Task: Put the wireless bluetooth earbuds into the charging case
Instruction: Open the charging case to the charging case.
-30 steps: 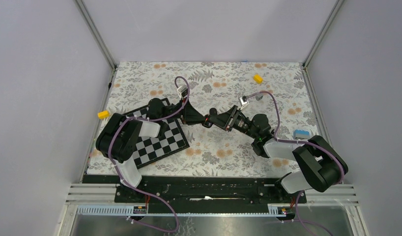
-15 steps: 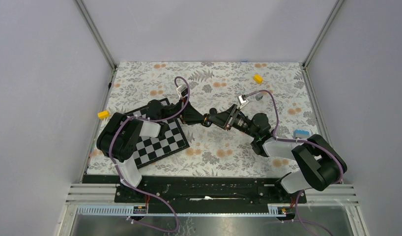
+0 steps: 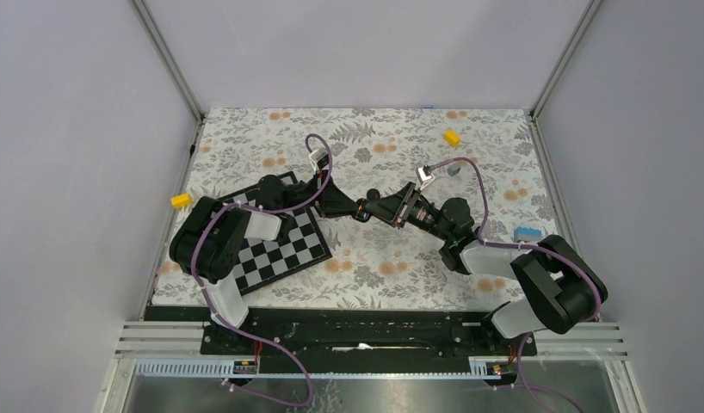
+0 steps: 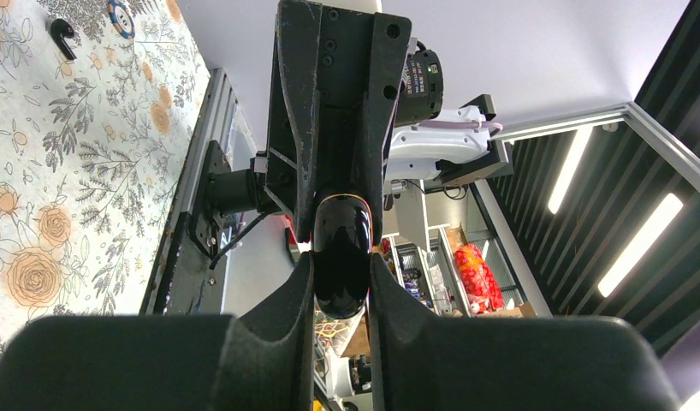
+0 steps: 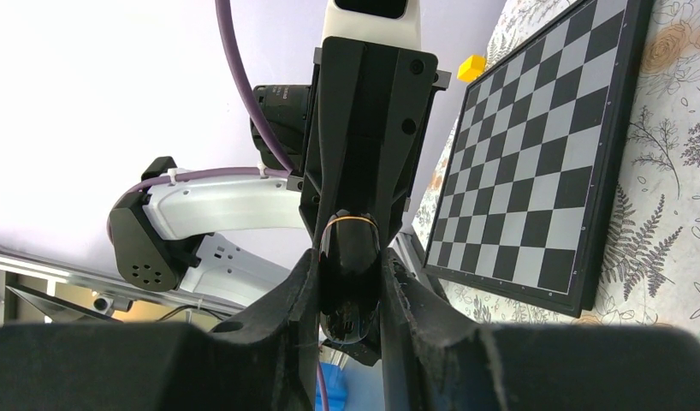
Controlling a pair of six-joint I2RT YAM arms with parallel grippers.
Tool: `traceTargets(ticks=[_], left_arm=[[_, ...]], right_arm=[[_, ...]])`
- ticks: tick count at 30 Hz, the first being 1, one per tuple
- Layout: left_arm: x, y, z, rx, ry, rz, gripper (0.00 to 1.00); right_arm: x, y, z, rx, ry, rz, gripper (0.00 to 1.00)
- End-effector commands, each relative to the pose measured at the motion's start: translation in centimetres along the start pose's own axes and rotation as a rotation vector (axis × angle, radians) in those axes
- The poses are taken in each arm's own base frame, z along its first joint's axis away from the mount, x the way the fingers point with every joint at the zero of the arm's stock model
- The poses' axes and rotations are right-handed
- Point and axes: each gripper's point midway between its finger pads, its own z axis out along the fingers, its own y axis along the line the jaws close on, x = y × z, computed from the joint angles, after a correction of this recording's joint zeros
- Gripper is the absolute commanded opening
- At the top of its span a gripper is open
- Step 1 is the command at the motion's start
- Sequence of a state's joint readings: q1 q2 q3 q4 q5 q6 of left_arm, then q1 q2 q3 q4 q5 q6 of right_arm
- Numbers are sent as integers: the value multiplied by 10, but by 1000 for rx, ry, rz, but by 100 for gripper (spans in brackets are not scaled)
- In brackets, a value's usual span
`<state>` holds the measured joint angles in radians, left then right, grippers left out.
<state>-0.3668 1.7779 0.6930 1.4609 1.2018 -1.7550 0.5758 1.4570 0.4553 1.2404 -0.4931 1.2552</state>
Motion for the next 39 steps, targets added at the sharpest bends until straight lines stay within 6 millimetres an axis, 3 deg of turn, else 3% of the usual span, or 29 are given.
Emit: traceTargets(ticks=[1, 6, 9, 30, 39], left_arm=[[6, -18, 5, 51, 38, 113, 0], [4, -24, 4, 57, 33, 125, 0], [1, -27, 2, 59, 22, 128, 0], [-5, -36, -3, 66, -9, 137, 0], [-9, -18, -3, 16, -21, 103, 0]], right_arm=[[3, -5, 1, 5, 12, -32, 0], [9, -13, -4, 24, 18, -20, 48], [9, -17, -7, 36, 8, -18, 61], [13, -32, -25, 98, -17, -11, 63], [6, -16, -33, 157, -16, -141, 63]])
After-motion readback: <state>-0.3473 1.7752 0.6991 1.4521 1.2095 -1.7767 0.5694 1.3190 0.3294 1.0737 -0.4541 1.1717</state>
